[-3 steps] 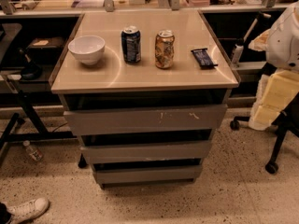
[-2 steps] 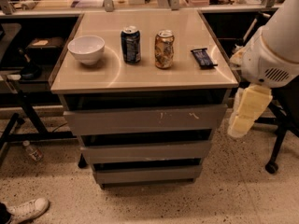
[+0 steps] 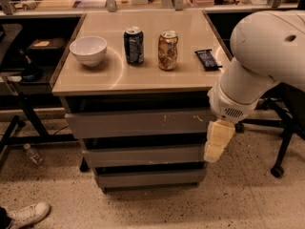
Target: Open middle drawer
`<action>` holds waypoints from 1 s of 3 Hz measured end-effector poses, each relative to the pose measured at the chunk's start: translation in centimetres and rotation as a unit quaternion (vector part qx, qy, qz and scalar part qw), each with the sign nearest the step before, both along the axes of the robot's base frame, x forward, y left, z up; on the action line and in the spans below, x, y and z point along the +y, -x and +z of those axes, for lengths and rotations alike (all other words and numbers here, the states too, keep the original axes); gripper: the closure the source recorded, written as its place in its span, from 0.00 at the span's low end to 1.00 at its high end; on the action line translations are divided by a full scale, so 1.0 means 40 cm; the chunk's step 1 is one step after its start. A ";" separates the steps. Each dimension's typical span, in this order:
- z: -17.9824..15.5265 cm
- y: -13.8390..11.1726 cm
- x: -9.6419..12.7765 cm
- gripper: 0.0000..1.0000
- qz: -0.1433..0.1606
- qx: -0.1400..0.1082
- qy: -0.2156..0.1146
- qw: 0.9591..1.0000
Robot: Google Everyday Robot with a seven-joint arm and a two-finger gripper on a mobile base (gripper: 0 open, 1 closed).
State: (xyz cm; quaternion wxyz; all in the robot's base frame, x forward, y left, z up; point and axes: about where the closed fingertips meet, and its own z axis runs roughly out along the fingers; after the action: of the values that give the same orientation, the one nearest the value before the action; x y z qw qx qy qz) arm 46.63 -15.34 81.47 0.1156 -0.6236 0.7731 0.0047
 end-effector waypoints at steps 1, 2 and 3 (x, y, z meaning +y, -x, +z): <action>-0.001 0.000 0.000 0.00 0.000 0.000 0.000 1.000; -0.096 0.013 0.050 0.00 0.011 0.010 -0.013 1.000; -0.277 0.006 0.105 0.00 0.011 0.026 -0.027 0.999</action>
Offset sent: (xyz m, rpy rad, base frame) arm -0.0145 0.0563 -0.1106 0.0794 0.0583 0.0629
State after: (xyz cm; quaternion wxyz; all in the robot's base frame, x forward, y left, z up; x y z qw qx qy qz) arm 46.38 -11.14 70.40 0.1118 -0.6287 0.7683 0.0433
